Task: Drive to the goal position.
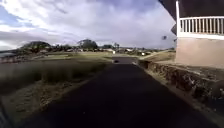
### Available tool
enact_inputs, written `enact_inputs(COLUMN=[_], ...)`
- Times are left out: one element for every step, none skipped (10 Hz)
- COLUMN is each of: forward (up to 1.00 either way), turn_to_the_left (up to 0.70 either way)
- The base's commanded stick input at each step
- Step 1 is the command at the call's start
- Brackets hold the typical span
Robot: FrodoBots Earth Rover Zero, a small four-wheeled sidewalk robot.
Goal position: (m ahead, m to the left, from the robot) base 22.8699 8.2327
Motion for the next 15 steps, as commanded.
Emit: enact_inputs(forward=[0.0, 0.0, 0.0, 0.0, 0.0, 0.0, 0.0, 0.19, 0.16, 0.16, 0.67, 0.7, 0.7, 0.7, 0.7], turn_to_the_left=[0.0, 0.0, 0.0, 0.0, 0.0, 0.0, 0.0, 0.0, 0.0, 0.0, 0.0, 0.0, 0.0, 0.0, 0.0])
